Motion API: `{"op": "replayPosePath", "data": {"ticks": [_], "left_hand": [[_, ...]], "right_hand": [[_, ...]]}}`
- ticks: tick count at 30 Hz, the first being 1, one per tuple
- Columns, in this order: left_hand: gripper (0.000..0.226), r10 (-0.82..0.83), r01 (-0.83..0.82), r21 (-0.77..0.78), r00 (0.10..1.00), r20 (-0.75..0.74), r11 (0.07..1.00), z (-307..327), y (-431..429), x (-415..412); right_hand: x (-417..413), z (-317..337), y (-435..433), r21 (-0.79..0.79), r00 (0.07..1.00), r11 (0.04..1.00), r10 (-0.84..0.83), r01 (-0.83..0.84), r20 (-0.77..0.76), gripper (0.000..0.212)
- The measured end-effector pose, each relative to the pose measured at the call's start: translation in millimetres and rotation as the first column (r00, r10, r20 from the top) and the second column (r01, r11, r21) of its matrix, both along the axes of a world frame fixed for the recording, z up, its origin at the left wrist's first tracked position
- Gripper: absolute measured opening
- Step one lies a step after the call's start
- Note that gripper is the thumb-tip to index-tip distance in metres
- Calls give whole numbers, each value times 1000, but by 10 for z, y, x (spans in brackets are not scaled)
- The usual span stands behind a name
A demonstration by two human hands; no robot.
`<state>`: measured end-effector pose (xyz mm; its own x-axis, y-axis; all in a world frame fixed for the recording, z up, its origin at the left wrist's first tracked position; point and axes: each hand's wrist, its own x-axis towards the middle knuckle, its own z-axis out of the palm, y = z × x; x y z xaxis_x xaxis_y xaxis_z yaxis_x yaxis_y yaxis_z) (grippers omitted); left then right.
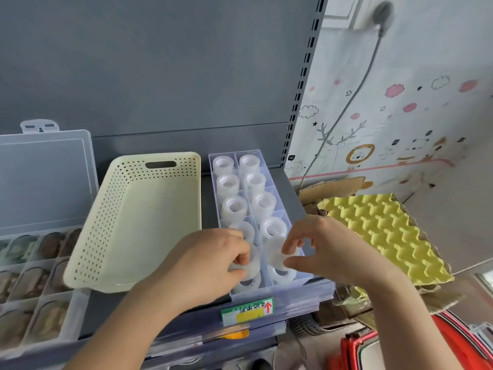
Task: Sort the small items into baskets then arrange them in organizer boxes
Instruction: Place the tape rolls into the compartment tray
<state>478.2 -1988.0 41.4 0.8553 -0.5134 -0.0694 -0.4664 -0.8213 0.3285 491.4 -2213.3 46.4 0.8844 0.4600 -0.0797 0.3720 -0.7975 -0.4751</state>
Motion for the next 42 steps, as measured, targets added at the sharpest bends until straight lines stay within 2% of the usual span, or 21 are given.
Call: {"op": "replayPosePath", "data": {"ticks": [7,11,15,21,26,30,33,35,36,39,42], "left_hand": [[9,-76,73,141,997,14,987,-215,-118,-45],[8,-95,89,141,995,38,986,-289,-126,-37],[18,-101,95,134,994,37,986,-328,-113,-20],[20,-74,72,112,997,5,991,-326,-114,-25],[20,1,-2,-15,998,-67,1000,-253,-46,-11],[20,204,-198,-85,977,65,976,-96,177,112],[19,431,-424,-81,874,224,902,-66,496,189],[28,544,-568,-36,767,341,822,-97,744,228],[35,588,-641,35,723,363,767,-123,865,240],[49,688,-764,261,646,333,591,-192,1143,230],[38,735,-783,285,619,277,552,-291,1290,190]], "right_hand": [[-46,-101,-45,-113,1000,993,-12,11,-4,6],[-27,-163,15,-135,999,991,-16,9,-52,8],[10,-207,52,-137,995,990,-43,30,-93,11],[50,-252,63,-132,992,991,-21,4,-127,6],[115,-185,79,-45,994,999,14,-19,-110,15],[209,-83,308,148,999,989,15,-21,42,11],[253,-74,684,233,992,972,-6,-23,123,17],[286,-127,966,189,984,981,10,-44,176,25],[308,-161,1094,138,979,990,8,-37,205,29],[394,-256,1383,-35,966,998,-43,54,254,42],[453,-336,1564,-137,966,984,-81,118,246,42]]}}
